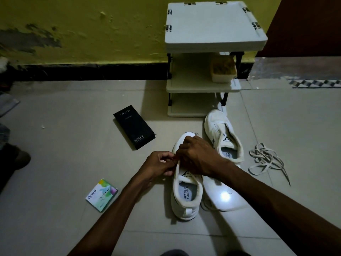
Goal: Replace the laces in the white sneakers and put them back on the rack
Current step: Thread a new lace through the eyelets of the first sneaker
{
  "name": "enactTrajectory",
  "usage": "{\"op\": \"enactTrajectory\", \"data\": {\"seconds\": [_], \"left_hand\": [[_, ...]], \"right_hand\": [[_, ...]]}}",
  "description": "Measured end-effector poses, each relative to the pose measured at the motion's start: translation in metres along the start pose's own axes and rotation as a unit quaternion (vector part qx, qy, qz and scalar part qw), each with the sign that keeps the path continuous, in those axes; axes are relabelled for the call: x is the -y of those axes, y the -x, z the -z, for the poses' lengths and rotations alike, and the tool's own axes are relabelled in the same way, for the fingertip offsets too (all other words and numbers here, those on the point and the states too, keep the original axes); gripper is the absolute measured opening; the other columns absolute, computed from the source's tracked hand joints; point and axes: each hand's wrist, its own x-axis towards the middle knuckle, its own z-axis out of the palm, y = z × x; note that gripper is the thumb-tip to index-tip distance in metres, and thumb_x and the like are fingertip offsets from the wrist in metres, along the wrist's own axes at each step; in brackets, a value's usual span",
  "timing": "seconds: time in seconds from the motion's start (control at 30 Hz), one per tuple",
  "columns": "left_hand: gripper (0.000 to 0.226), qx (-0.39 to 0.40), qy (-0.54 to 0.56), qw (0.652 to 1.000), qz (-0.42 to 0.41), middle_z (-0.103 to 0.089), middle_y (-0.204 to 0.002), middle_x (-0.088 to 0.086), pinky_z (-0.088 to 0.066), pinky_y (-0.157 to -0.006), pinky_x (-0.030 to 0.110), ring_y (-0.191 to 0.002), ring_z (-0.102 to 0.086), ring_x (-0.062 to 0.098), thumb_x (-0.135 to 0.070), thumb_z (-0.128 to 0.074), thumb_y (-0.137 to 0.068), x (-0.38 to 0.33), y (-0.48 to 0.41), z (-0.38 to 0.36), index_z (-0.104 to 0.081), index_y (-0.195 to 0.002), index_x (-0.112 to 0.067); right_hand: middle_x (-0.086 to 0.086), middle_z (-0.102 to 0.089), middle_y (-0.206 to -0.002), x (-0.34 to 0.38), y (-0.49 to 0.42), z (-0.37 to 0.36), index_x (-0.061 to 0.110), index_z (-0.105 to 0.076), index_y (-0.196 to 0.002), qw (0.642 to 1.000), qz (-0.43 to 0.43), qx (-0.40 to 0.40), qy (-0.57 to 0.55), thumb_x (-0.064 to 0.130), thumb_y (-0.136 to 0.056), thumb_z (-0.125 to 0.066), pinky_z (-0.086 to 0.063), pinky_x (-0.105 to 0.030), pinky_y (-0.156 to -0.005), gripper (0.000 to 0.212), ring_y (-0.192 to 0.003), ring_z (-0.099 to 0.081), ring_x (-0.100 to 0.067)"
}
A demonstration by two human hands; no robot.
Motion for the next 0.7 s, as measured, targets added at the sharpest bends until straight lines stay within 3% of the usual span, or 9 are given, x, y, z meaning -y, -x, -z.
{"op": "enactTrajectory", "data": {"seconds": [0.13,0.27,0.33,0.43,0.53,0.6,0.63,0.7], "left_hand": [[0.013,-0.025,0.002,0.999,-0.025,-0.067,-0.083,0.014,-0.049,-0.059,0.025,-0.057,-0.06,0.017,-0.015,-0.073,-0.085,-0.001,0.004,-0.002,-0.073,-0.093,-0.004],[0.009,-0.045,0.006,0.998,-0.038,-0.071,-0.088,0.014,-0.053,-0.064,0.024,-0.068,-0.066,0.017,-0.016,-0.074,-0.085,0.001,0.008,-0.008,-0.075,-0.09,-0.008],[0.004,-0.045,0.021,0.998,-0.031,-0.073,-0.087,0.009,-0.057,-0.067,0.026,-0.076,-0.069,0.016,-0.017,-0.074,-0.085,0.003,0.008,-0.01,-0.076,-0.085,-0.013],[0.005,-0.049,0.003,0.998,-0.036,-0.072,-0.083,0.007,-0.053,-0.06,0.02,-0.07,-0.068,0.011,-0.013,-0.071,-0.087,0.003,0.01,-0.011,-0.075,-0.084,-0.012],[0.008,-0.048,0.007,0.998,-0.042,-0.07,-0.078,0.01,-0.051,-0.056,0.018,-0.058,-0.067,0.009,-0.009,-0.069,-0.089,-0.002,0.015,-0.014,-0.071,-0.09,-0.001],[0.008,-0.051,0.014,0.998,-0.044,-0.072,-0.081,0.017,-0.059,-0.064,0.028,-0.065,-0.071,0.02,-0.007,-0.068,-0.089,-0.006,0.017,-0.012,-0.07,-0.089,0.0],[0.007,-0.06,0.015,0.997,-0.045,-0.072,-0.083,0.021,-0.061,-0.069,0.034,-0.069,-0.072,0.025,-0.006,-0.067,-0.09,-0.009,0.017,-0.01,-0.07,-0.089,0.001],[0.009,-0.09,0.043,0.993,-0.056,-0.07,-0.085,0.024,-0.061,-0.067,0.03,-0.068,-0.072,0.024,-0.001,-0.064,-0.091,-0.017,0.014,0.0,-0.067,-0.092,0.007]], "right_hand": [[0.005,-0.063,-0.079,0.005,-0.001,0.007,0.024,-0.069,-0.082,1.0,-0.019,0.004,-0.004,0.02,-0.079,-0.062,-0.044,-0.036,-0.065,0.009,-0.079,-0.053,-0.022],[-0.001,-0.065,-0.091,0.02,0.009,0.011,0.02,-0.071,-0.094,0.985,-0.152,-0.002,-0.076,0.015,-0.084,-0.061,-0.05,-0.035,-0.067,0.015,-0.088,-0.059,-0.022],[-0.002,-0.066,-0.077,0.025,0.014,0.01,0.017,-0.069,-0.08,0.96,-0.235,-0.006,-0.15,0.025,-0.09,-0.06,-0.048,-0.032,-0.063,0.015,-0.074,-0.062,-0.02],[-0.005,-0.065,-0.061,0.031,0.02,0.011,0.013,-0.068,-0.066,0.933,-0.285,0.034,-0.217,0.055,-0.086,-0.062,-0.042,-0.033,-0.058,0.047,-0.058,-0.06,-0.019],[-0.003,-0.064,-0.058,0.035,0.022,0.013,0.016,-0.069,-0.062,0.909,-0.315,0.07,-0.265,0.049,-0.082,-0.071,-0.041,-0.024,-0.054,0.038,-0.055,-0.059,-0.015],[-0.006,-0.063,-0.058,0.032,0.022,0.014,0.015,-0.065,-0.059,0.868,-0.36,0.077,-0.333,0.031,-0.081,-0.076,-0.049,-0.023,-0.056,0.03,-0.058,-0.062,-0.017],[-0.011,-0.066,-0.063,0.03,0.023,0.013,0.007,-0.066,-0.063,0.835,-0.39,0.071,-0.382,0.022,-0.08,-0.077,-0.057,-0.031,-0.062,0.025,-0.064,-0.068,-0.024],[-0.019,-0.067,-0.071,0.031,0.024,0.014,-0.008,-0.066,-0.076,0.762,-0.442,0.057,-0.469,0.005,-0.078,-0.077,-0.061,-0.046,-0.069,0.017,-0.073,-0.071,-0.036]]}}
